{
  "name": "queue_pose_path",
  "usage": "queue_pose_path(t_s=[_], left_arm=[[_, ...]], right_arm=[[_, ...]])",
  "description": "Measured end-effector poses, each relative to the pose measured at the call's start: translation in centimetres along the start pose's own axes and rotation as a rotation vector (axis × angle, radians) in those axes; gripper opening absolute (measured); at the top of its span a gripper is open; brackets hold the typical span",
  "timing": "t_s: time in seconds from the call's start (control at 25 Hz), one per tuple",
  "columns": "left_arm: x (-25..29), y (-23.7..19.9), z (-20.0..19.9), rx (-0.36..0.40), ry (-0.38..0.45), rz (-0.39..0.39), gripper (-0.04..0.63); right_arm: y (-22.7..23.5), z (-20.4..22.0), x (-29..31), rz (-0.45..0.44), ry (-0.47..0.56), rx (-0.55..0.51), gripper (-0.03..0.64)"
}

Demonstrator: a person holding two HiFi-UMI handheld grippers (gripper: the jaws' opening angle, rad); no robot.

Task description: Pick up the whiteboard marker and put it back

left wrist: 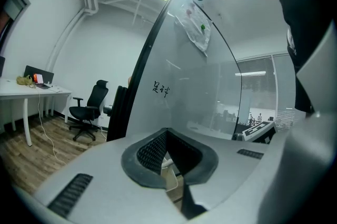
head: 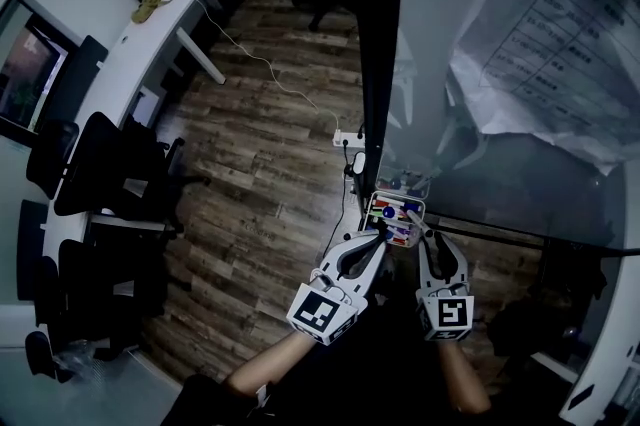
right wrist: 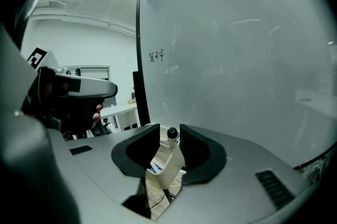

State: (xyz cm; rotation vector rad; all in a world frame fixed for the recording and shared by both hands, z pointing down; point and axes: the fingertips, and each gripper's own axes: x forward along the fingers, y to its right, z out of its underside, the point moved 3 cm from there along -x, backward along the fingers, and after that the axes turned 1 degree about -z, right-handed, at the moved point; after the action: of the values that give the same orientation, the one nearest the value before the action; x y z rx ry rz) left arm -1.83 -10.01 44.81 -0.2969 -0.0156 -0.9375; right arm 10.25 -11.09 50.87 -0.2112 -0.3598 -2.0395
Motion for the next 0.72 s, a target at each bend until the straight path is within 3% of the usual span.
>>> queue_pose_path(t_s=[0.28,0.48,0.72], left_arm=[[-1.1,0.6,-0.2,0.005,0.016,0.022,0.008],[-1.8,1.1,-0.9,0.011,0.045,0.038,0.006],[-3.0,1.5,-1.1,0.028,0.063,0.046,0.008]], right_arm=[[0.2,-0.5,-2.3,0.061,0.040,-0.010,0.102],[0.2,-1.0,-3.9,0.094,0.074,-0.013,0.025],[-1.0,-1.4,-5.1,0.085,0.091,-0.001,0.014]])
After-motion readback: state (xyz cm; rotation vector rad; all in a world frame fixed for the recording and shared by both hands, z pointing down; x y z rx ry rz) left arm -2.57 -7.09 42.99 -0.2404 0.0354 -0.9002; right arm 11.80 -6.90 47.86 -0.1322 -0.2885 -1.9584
